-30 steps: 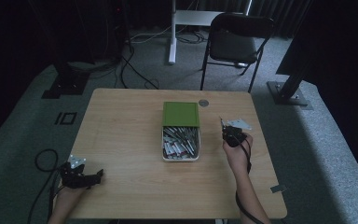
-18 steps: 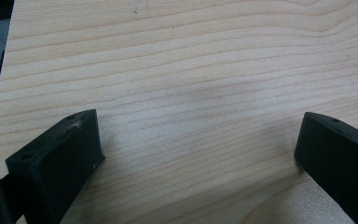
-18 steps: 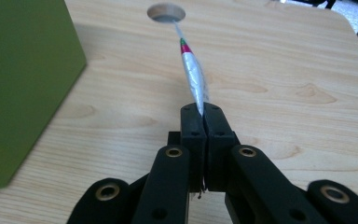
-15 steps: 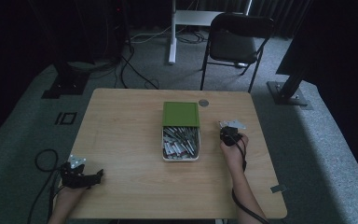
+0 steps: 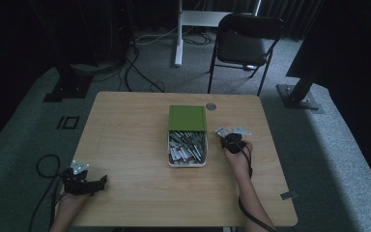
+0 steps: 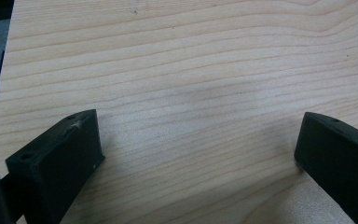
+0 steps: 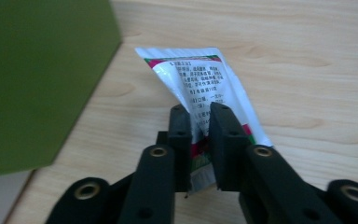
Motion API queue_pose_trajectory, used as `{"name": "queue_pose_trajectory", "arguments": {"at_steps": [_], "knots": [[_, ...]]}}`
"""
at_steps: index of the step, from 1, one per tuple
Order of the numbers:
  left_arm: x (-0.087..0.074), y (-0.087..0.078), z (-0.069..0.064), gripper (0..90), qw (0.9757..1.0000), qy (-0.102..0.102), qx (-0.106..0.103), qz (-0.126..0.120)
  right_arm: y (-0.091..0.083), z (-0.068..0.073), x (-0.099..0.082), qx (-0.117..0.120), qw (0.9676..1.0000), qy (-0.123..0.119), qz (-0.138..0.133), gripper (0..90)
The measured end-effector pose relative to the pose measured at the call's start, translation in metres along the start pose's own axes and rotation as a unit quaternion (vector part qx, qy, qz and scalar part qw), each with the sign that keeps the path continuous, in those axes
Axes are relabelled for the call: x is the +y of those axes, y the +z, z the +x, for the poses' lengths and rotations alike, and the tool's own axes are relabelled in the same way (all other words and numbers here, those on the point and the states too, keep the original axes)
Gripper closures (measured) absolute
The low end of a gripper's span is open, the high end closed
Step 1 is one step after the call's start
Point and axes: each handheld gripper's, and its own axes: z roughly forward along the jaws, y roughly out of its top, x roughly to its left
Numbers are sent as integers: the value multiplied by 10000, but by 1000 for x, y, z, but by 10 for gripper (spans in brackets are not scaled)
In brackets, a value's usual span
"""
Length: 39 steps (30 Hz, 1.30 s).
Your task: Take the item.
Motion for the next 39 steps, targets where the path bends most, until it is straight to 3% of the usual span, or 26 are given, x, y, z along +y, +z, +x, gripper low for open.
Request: {"name": "queue_pose_trajectory", "arguments": {"at_steps": [8, 12, 18, 27, 31, 39], "knots": [[0, 0, 0, 14, 10000, 1, 1, -2, 4, 5, -9, 567, 9983, 106, -26, 591], [0, 0, 0, 14, 10000, 0, 1, -3, -2, 4, -10, 712, 9973, 118, -159, 508], [0, 0, 0, 14, 10000, 1, 1, -3, -17, 1, -9, 680, 9970, 35, -363, 392], [0, 0, 0, 14, 10000, 1, 1, -3, -33, -6, -17, 517, 9981, -90, -337, 281], [0, 0, 0, 14, 10000, 1, 1, -3, -39, -12, -24, 373, 9986, 12, -378, 205], [0, 0, 0, 14, 10000, 1, 1, -3, -49, -26, -36, 82, 9992, 137, -357, 161]]}}
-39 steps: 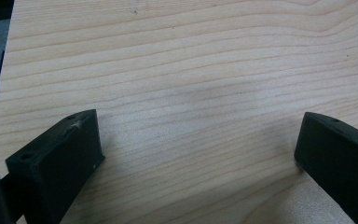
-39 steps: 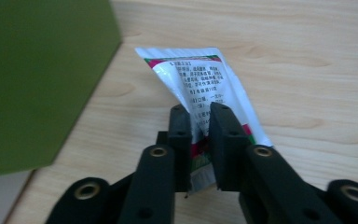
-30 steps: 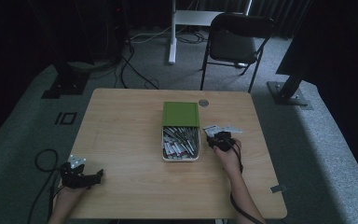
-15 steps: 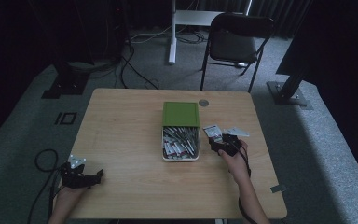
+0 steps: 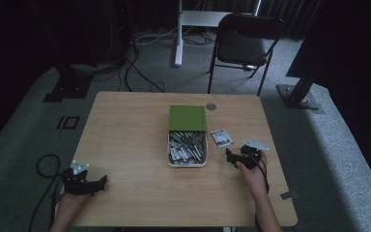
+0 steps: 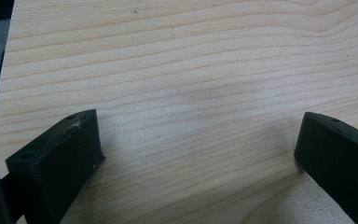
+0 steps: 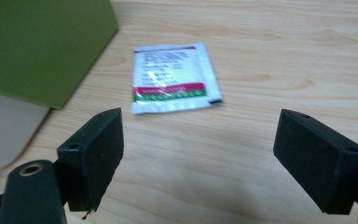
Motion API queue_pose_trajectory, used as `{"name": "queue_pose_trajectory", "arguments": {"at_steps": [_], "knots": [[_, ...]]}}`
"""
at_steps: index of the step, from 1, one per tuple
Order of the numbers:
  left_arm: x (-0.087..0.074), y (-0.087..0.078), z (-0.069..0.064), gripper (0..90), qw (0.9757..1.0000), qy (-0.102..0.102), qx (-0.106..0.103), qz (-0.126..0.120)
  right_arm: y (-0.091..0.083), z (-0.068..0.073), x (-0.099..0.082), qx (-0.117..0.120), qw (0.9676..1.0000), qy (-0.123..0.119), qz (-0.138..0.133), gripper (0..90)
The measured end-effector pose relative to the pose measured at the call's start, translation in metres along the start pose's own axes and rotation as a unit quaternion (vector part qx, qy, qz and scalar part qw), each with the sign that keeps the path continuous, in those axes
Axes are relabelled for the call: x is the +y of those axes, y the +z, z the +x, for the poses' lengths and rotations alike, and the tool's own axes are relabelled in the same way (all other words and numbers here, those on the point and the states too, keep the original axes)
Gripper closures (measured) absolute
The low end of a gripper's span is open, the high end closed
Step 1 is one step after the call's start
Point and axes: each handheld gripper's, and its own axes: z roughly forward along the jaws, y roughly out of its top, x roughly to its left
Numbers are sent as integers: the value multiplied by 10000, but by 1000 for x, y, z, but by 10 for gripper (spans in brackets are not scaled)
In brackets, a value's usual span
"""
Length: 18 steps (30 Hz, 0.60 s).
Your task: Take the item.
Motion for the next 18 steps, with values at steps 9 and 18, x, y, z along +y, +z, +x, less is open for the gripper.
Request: {"name": "queue_pose_trajectory", "arguments": {"at_steps": [9, 18], "knots": [[0, 0, 0, 14, 10000, 0, 0, 0, -15, -17, -10, -327, 9993, 118, 106, 150], [0, 0, 0, 14, 10000, 11, 1, 9, -34, -35, -28, -561, 9976, 269, 302, 150]]}}
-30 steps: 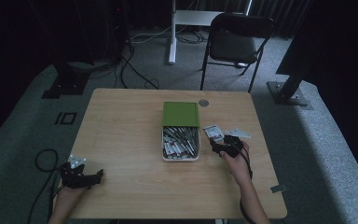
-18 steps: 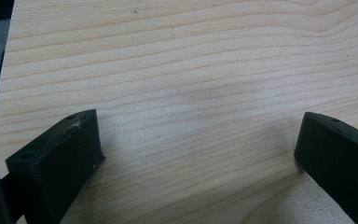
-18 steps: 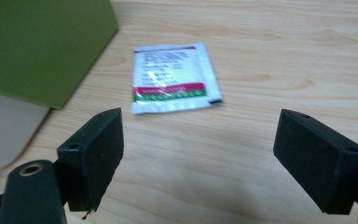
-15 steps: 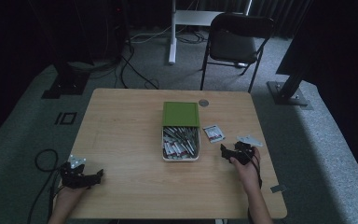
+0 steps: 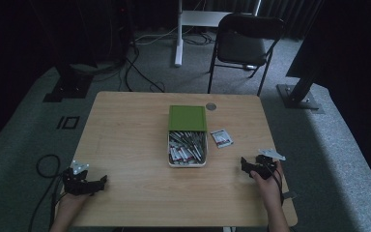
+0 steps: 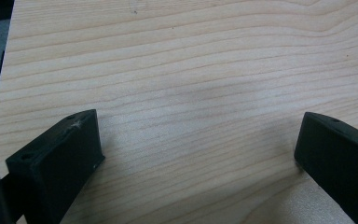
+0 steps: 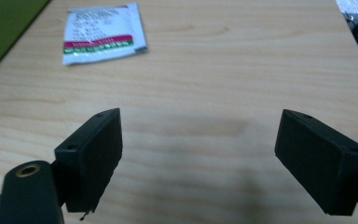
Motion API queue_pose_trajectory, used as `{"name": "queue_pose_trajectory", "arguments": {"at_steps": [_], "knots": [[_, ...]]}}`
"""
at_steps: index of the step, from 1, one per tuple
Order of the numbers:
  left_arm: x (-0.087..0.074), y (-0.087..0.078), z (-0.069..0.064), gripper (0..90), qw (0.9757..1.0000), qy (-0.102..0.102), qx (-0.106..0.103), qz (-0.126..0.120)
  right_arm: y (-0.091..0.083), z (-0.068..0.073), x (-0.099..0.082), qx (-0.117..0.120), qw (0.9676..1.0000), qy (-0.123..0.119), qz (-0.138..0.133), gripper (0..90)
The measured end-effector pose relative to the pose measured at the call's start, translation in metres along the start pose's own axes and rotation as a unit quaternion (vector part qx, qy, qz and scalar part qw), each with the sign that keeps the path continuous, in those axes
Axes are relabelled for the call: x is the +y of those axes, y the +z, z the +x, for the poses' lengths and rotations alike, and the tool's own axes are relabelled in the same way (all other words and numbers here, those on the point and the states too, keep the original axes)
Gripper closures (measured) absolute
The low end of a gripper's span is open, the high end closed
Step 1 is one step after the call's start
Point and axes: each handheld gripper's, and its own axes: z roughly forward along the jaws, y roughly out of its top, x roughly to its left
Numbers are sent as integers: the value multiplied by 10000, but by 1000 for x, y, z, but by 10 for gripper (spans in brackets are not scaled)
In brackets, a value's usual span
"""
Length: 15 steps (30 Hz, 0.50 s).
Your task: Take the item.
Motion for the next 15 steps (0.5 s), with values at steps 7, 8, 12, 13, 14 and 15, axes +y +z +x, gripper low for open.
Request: {"name": "queue_pose_trajectory", "arguments": {"at_steps": [7, 8, 12, 13, 14, 15], "knots": [[0, 0, 0, 14, 10000, 2, 2, -8, -12, -10, -12, -111, 9998, 161, 58, 143], [0, 0, 0, 14, 10000, 0, 2, -9, -14, -11, -13, -121, 9997, 182, 52, 143], [0, 0, 0, 14, 10000, 0, 2, -7, -21, -13, -21, -132, 9996, 235, 81, 142], [0, 0, 0, 14, 10000, -2, 1, -9, -22, -14, -22, -137, 9996, 240, 89, 142], [0, 0, 0, 14, 10000, -1, 1, -8, -23, -14, -25, -140, 9994, 304, 108, 142], [0, 0, 0, 14, 10000, -2, 1, -9, -25, -14, -26, -133, 9993, 314, 122, 142]]}}
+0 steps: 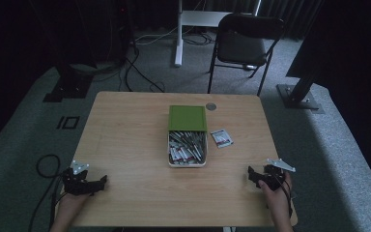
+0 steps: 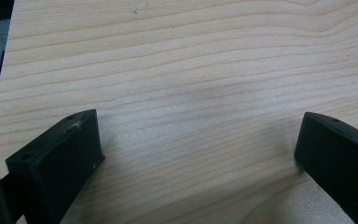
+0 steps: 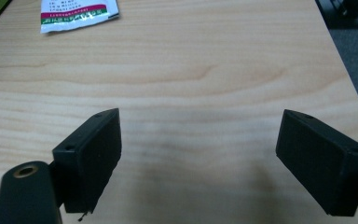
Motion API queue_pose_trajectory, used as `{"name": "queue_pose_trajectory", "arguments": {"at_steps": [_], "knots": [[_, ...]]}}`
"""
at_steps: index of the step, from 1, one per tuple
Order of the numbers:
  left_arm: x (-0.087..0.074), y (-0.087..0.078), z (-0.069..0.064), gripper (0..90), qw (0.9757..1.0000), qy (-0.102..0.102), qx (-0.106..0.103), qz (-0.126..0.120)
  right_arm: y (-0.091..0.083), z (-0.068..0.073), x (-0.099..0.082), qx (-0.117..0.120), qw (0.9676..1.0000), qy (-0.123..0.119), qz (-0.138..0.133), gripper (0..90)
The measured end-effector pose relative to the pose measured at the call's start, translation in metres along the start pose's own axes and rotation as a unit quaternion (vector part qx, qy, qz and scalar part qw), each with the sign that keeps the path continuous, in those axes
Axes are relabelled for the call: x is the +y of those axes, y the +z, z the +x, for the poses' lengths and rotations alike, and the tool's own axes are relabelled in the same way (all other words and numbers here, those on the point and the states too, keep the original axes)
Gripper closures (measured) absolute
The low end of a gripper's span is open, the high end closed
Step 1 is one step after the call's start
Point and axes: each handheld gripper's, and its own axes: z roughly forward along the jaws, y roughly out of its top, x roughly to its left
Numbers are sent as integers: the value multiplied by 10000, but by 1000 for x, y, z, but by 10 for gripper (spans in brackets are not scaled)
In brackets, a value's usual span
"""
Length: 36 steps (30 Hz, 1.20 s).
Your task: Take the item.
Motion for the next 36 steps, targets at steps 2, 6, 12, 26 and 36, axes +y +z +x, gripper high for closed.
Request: {"name": "queue_pose_trajectory", "arguments": {"at_steps": [2, 6, 12, 26, 36], "knots": [[0, 0, 0, 14, 10000, 2, 0, 1, -3, 0, -3, -53, 10000, -25, 27, 143], [0, 0, 0, 14, 10000, -1, 0, -1, -6, 0, -8, -169, 9998, 74, 31, 143], [0, 0, 0, 14, 10000, 1, 0, 0, -7, 2, -17, -217, 9996, 130, 110, 143], [0, 0, 0, 14, 10000, 1, 0, 0, -5, 5, -21, -276, 9993, -185, 188, 135], [0, 0, 0, 14, 10000, -4, -1, 0, -5, 4, -20, -244, 9993, -207, 203, 126]]}}
